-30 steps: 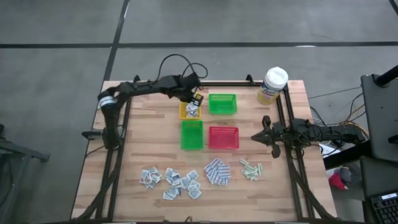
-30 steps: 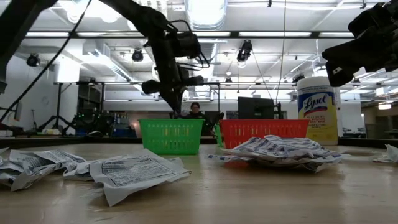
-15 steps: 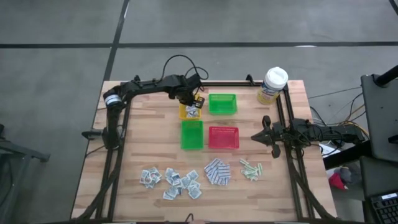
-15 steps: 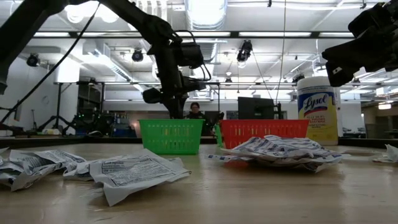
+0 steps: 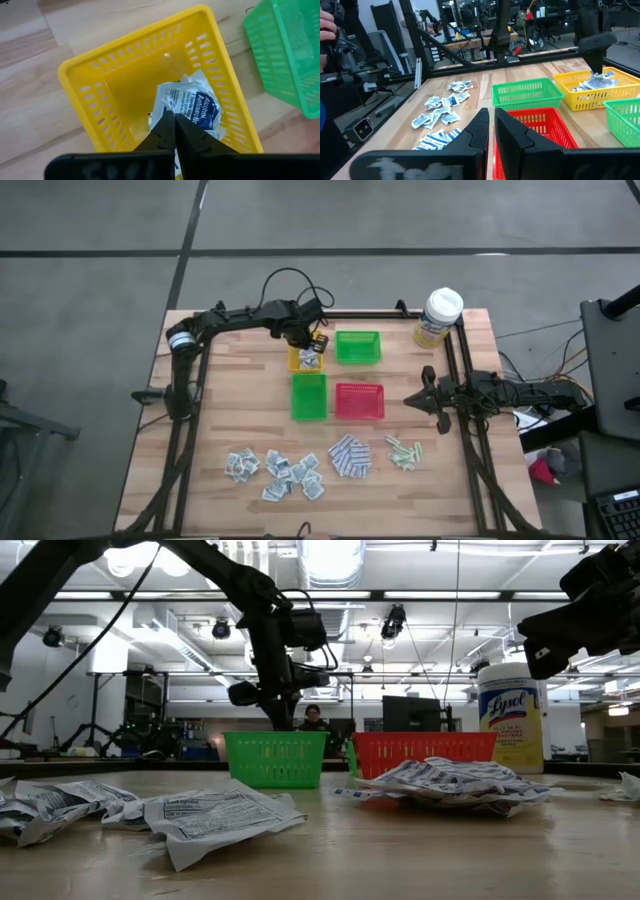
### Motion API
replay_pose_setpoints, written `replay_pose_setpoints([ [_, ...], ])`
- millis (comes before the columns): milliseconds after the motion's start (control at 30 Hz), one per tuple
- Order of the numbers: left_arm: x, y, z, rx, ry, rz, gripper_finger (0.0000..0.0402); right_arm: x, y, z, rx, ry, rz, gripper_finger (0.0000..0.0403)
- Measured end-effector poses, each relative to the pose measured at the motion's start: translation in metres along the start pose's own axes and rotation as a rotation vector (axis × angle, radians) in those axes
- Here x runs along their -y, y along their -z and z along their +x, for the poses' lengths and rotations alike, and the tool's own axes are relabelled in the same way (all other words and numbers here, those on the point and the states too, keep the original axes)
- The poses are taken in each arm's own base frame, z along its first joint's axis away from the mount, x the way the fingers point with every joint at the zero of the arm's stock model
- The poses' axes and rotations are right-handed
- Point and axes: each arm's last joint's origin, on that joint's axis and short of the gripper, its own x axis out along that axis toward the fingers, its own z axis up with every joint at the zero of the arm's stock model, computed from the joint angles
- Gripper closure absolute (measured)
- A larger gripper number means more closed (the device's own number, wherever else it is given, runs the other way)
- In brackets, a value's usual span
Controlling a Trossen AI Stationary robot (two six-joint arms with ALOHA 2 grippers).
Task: Pick & Place First Aid Supplies
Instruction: Put the blue alcohol pad into the yellow bin
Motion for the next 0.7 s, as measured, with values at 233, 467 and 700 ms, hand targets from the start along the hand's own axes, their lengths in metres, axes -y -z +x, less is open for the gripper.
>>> replay_pose_setpoints([
  [233,0.0,0.0,0.0,0.001,-0.001,0.003,0.033,0.0,0.0,0.0,0.0,0.0,0.0,0.0374],
  [467,0.001,0.003,-0.022,0.051,-0.028,0.095,0.0261,0.0,0.0,0.0,0.0,0.0,0.0,0.0374],
  [700,0.0,0.038,-0.087,0.107,-0.157,0.154,0.0237,0.0,0.0,0.0,0.0,0.0,0.0,0.0374],
])
